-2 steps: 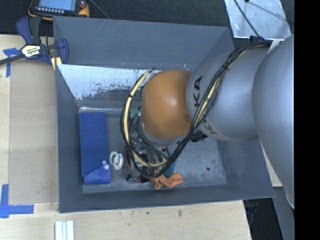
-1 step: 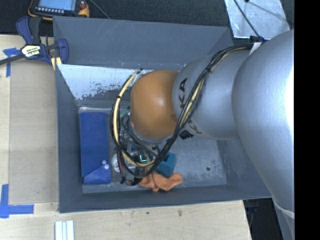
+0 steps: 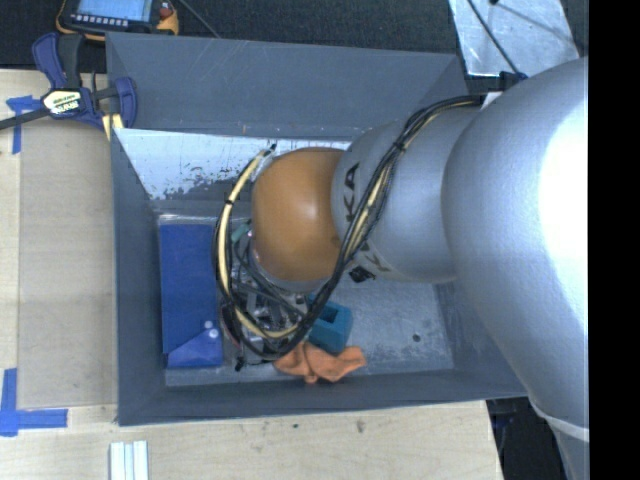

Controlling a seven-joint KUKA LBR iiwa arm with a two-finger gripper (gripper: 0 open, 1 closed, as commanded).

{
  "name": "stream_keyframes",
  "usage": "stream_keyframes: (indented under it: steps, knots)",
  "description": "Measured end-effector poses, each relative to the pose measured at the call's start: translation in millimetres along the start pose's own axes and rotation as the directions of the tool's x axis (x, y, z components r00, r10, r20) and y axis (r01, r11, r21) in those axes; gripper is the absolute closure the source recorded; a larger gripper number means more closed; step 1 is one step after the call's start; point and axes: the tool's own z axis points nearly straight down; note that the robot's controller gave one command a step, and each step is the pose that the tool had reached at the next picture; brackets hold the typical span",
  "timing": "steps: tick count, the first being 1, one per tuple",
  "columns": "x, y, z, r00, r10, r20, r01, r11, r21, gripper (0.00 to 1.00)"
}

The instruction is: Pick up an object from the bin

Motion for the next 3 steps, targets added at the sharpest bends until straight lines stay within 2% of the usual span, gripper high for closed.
stream_keyframes:
  steps: [1, 2, 3]
  knots:
    - [-27.4, -44.4, 9.2, 0.999, -0.043, -0.001, 0.043, 0.999, -0.007, 0.00]
    - [11.8, -25.1, 30.9, 0.996, 0.093, 0.011, -0.093, 0.996, -0.002, 1.00]
    - [11.7, -25.1, 30.9, 0.996, 0.094, 0.011, -0.094, 0.996, -0.002, 1.00]
